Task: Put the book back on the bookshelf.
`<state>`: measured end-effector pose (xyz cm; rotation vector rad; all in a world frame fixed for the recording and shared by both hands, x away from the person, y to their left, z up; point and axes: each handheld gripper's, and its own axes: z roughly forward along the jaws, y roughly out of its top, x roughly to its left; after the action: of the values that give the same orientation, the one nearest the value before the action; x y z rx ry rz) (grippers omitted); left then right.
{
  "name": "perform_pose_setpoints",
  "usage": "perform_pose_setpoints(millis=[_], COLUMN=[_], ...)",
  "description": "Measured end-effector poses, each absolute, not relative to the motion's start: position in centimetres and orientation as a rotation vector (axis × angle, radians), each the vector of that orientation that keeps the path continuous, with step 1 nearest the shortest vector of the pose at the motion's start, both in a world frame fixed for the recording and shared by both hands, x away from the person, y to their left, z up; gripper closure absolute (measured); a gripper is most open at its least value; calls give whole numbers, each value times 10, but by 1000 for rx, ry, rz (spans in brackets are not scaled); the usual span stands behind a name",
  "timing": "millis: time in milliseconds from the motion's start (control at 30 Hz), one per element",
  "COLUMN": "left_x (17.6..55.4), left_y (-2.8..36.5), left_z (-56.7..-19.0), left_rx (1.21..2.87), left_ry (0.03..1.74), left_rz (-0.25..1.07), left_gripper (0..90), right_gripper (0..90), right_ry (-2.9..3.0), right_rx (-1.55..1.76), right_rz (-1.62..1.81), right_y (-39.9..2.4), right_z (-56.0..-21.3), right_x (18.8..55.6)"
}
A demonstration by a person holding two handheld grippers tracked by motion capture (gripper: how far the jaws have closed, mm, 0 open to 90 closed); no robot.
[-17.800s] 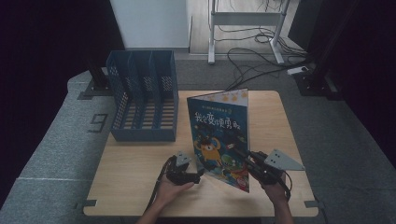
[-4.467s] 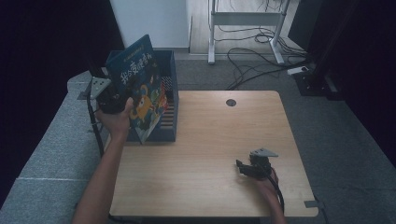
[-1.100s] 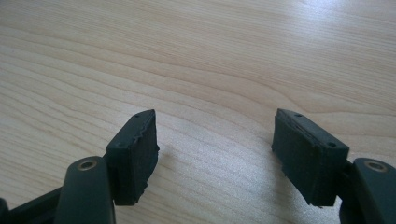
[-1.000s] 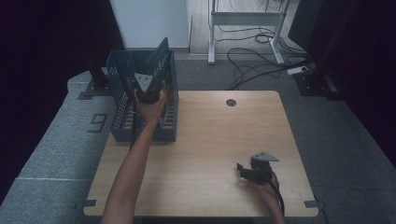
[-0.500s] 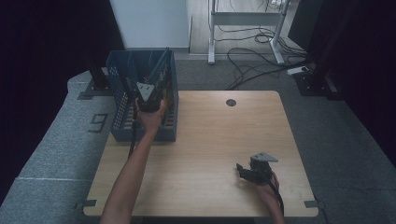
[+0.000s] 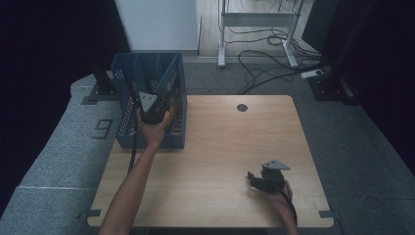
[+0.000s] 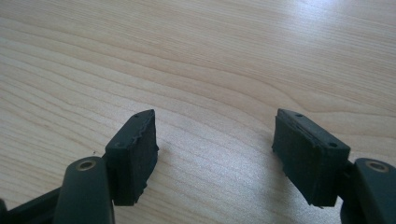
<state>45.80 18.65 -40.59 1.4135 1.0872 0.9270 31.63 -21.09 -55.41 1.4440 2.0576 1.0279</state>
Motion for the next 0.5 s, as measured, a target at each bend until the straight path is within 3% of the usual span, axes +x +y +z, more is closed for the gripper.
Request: perform_pose_setpoints(millis=[367, 500], left_x=[454, 453], left_y=[193, 196], left_z=[-409, -410], left_rx=[1424, 1420], left_ry=[1112, 1127], left_rz=[922, 936], left_gripper=[730, 773], right_gripper=[298, 298], right_ry=[2058, 2058], right_rx=[1445, 1444], right_rz=[1030, 1028], right_y=[-211, -211], right_z=[-554, -554], right_x=[316, 316])
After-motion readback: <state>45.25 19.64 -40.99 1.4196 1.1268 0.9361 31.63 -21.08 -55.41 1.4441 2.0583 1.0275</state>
